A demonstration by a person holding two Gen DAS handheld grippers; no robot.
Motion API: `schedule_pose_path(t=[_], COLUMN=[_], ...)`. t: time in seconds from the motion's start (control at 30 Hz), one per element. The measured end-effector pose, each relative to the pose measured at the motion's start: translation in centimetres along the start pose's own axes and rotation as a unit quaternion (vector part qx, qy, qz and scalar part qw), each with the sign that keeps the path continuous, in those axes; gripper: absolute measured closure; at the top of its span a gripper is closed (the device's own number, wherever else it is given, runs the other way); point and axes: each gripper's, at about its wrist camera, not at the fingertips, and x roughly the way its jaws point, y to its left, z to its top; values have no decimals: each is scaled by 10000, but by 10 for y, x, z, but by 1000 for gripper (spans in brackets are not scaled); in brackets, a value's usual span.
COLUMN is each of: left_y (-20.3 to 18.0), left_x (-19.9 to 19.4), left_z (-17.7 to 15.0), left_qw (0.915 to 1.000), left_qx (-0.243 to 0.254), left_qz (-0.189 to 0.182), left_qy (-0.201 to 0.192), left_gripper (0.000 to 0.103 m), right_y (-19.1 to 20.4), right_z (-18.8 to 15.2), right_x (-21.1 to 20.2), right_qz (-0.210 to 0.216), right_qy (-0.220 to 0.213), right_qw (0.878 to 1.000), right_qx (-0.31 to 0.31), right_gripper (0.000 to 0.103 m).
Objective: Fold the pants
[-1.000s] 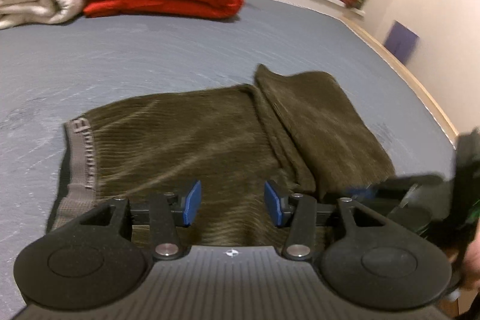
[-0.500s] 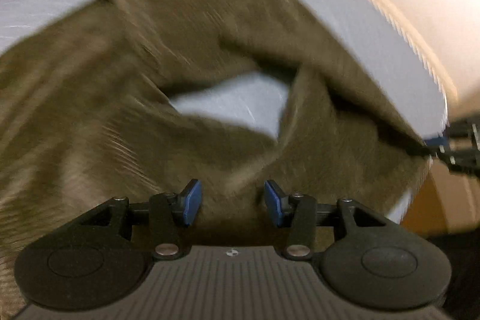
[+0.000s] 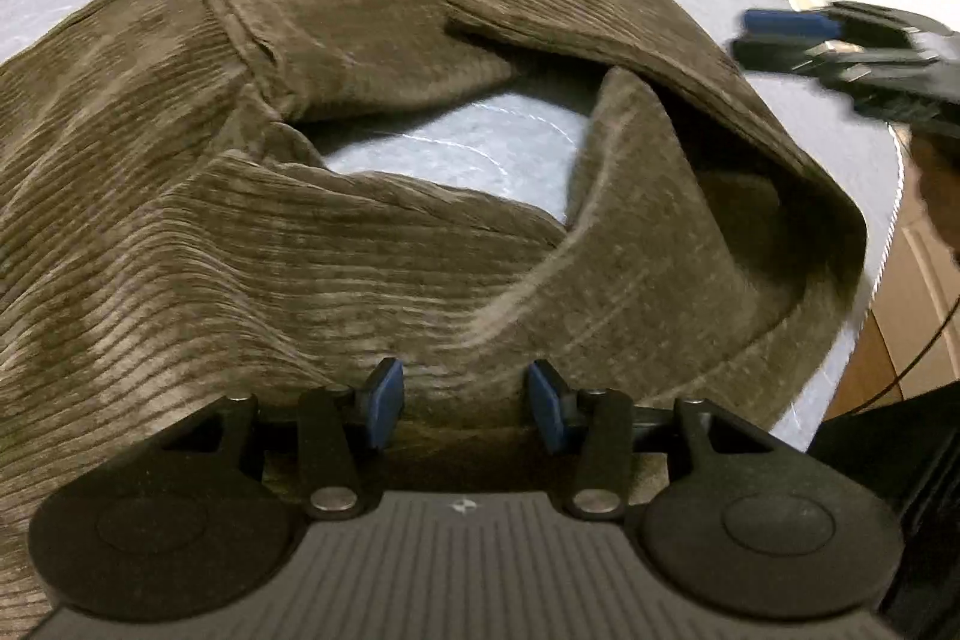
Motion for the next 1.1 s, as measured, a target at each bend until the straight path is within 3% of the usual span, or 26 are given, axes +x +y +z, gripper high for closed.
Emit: schedule_pose_path(t=[0.2, 0.27, 0.3, 0.33, 0.43, 0.53, 0.63, 0.73, 0.8, 0.87, 0.93, 1.0, 1.07, 1.1], left_y=[11, 11, 8, 8, 4, 1, -3, -6, -10, -13, -14, -14, -10, -7], left_x=[-3, -4, -4, -5, -10, -11, -11, -10, -9, -7, -8, -10, -12, -14], left_z=[12, 13, 14, 15, 17, 21, 23, 23, 25, 27, 29, 29, 29, 29], left_qw=[9996, 9994, 9994, 9994, 9992, 9989, 9988, 9989, 9989, 9989, 9986, 9982, 9977, 9973], left_qx=[-220, -238, -230, -222, -216, -240, -193, -189, -185, -185, -230, -288, -360, -414], left_qz=[135, 171, 191, 207, 238, 227, 232, 211, 205, 223, 219, 225, 257, 273], left_qy=[-136, -158, -169, -178, -250, -346, -386, -385, -374, -381, -415, -470, -521, -546], left_gripper=[51, 51, 51, 51, 51, 51, 51, 51, 51, 51, 47, 45, 45, 45], right_y=[50, 57, 56, 50, 21, -31, -94, -155, -192, -218, -233, -237, -235, -235], right_z=[10, 10, 13, 15, 24, 23, -6, -65, -117, -163, -188, -180, -158, -147], right_x=[70, 85, 87, 85, 54, -7, -73, -108, -112, -110, -118, -135, -148, -150], right_qz=[-368, -514, -561, -635, -992, -1566, -2199, -2906, -3167, -3067, -2948, -3296, -3587, -3517], right_qy=[409, 592, 653, 620, 67, -570, -929, -425, 405, 1116, 1116, 812, 283, 10], right_qw=[9940, 9898, 9888, 9894, 9929, 9857, 9635, 9256, 8859, 8402, 8023, 7905, 7996, 8123], right_qx=[-944, -1194, -1222, -1149, -654, 228, 1213, 2388, 3364, 4331, 5068, 5098, 4808, 4653], right_gripper=[48, 67, 91, 94, 96, 96, 96, 96, 96, 91, 79, 77, 73, 68])
